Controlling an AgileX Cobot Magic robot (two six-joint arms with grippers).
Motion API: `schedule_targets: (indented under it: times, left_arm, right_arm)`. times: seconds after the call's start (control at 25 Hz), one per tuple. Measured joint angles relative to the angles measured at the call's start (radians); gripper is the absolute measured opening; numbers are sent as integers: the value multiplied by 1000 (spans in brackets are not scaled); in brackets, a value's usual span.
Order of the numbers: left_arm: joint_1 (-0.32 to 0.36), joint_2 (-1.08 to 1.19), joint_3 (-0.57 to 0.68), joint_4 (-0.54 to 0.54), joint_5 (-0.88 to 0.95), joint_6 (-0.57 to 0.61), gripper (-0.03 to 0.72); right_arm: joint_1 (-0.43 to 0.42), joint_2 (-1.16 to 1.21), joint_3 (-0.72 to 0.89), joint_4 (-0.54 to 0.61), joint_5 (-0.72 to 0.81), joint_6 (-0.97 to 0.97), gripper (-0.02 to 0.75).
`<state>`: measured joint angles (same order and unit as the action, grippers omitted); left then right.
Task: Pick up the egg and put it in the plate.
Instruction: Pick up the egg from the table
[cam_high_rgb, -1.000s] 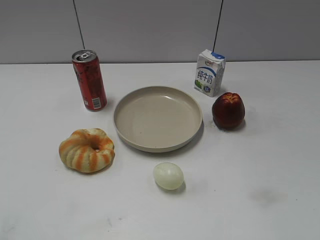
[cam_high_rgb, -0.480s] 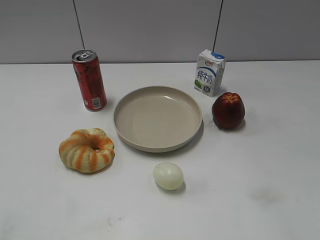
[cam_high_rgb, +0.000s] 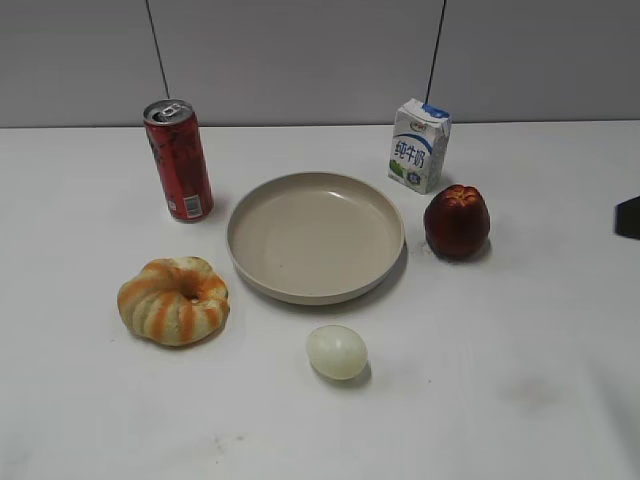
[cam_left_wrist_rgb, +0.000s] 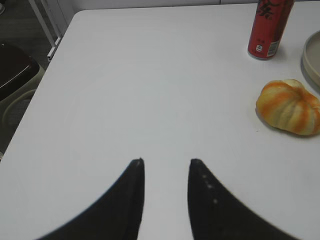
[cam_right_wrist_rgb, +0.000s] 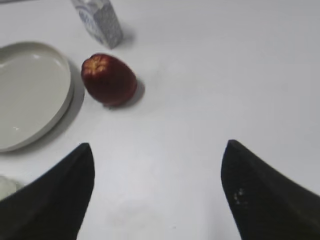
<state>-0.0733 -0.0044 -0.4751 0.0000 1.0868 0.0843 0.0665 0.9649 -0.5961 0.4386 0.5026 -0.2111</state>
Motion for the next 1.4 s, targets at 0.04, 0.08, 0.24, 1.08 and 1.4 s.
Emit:
schedule_targets:
  times: [0.04,0.08,0.24,1.08,1.4]
  left_arm:
    - [0,0,0,0,0,0,236]
    - [0,0,0,0,0,0,236]
    - [0,0,0,0,0,0,236]
    - [0,0,0,0,0,0,236]
    - [0,0,0,0,0,0,236]
  right_arm:
    - [25,43,-21,39,26,-47,594]
    - [54,103,-40,75,45,-75,593]
    - [200,274,-100,122,83,-108,593]
    - [641,943,-548,-143,167,-106,592]
    - [641,1025,-567,-145,151,-106,580]
